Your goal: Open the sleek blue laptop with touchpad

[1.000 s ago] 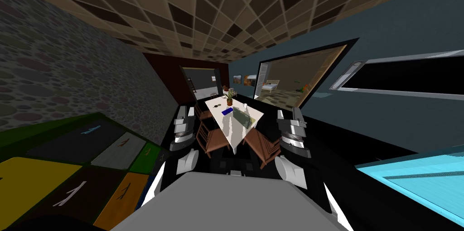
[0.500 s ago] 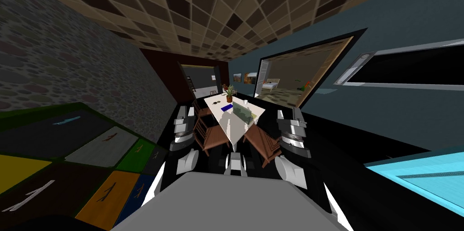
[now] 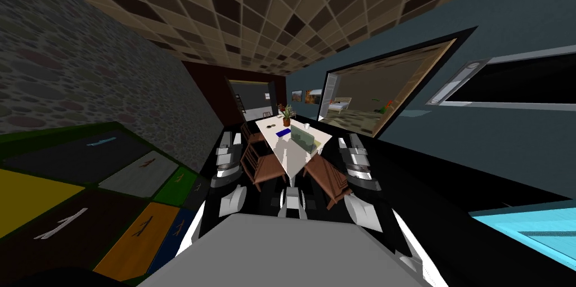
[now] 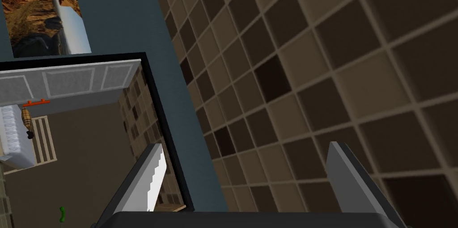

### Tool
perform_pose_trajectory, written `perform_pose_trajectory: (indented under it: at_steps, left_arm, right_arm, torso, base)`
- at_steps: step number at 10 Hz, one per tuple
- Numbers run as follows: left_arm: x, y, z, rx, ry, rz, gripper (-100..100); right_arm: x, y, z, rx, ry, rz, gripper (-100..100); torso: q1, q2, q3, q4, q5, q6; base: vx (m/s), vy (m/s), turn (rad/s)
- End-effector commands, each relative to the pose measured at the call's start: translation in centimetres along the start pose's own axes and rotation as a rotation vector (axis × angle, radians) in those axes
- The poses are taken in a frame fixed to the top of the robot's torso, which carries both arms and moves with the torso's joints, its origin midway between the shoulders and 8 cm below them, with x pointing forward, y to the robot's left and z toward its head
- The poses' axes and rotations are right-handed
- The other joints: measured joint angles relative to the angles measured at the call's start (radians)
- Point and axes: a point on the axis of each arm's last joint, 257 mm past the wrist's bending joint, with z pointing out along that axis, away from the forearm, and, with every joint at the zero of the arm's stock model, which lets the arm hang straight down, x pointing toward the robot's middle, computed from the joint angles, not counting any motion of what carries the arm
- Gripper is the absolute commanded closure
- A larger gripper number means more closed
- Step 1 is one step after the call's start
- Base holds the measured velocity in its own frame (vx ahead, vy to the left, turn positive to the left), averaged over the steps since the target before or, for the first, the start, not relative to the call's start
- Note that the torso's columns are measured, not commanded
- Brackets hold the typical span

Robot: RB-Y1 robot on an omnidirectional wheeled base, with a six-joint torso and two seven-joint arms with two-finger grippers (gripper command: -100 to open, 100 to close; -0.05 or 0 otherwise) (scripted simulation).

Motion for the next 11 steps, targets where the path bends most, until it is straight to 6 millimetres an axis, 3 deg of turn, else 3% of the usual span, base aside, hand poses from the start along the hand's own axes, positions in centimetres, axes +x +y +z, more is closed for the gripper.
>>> perform_pose_trajectory:
  at_steps: [1,2,4,5,8,9,10,11]
  left_arm:
    - [0.0,0.0,0.0,0.000,0.000,0.000,0]
    - [0.0,0.0,0.0,0.000,0.000,0.000,0]
    - [0.0,0.0,0.0,0.000,0.000,0.000,0]
    - [0.0,0.0,0.0,0.000,0.000,0.000,0]
    - [0.0,0.0,0.0,0.000,0.000,0.000,0]
    - [0.0,0.0,0.0,0.000,0.000,0.000,0]
    - [0.0,0.0,0.0,0.000,0.000,0.000,0]
    - [0.0,0.0,0.0,0.000,0.000,0.000,0]
  right_arm:
    - [1.2,-2.8,0.0,0.070,0.063,-0.092,-100]
    - [1.3,-2.8,0.0,0.070,0.069,-0.104,-100]
    - [1.7,-5.3,-0.1,0.132,0.108,-0.181,-100]
    - [1.9,-5.4,-0.2,0.131,0.116,-0.198,-100]
    - [2.1,-8.2,-0.4,0.199,0.153,-0.293,-100]
    - [2.2,-8.2,-0.4,0.199,0.158,-0.303,-100]
    - [2.1,-9.7,-0.6,0.236,0.172,-0.347,-100]
    - [2.2,-9.7,-0.6,0.235,0.177,-0.360,-100]
  torso:
    - [0.000,0.000,0.000,0.000,0.000,0.000]
    - [0.000,0.000,0.000,0.000,0.000,0.000]
    - [0.000,0.000,0.000,0.000,0.000,0.000]
    - [0.000,0.000,0.000,0.000,0.000,0.000]
    - [0.000,0.000,0.000,0.000,0.000,0.000]
    - [0.000,0.000,0.000,0.000,0.000,0.000]
    - [0.000,0.000,0.000,0.000,0.000,0.000]
    - [0.000,0.000,0.000,0.000,0.000,0.000]
  base:
    - [-0.020,0.009,0.147]
    - [-0.012,0.004,0.044]
    - [-0.015,0.005,0.113]
    - [-0.014,0.004,0.044]
    - [-0.012,0.005,0.078]
    - [-0.011,0.003,0.051]
    - [-0.015,0.007,0.109]
    - [-0.013,0.008,0.060]
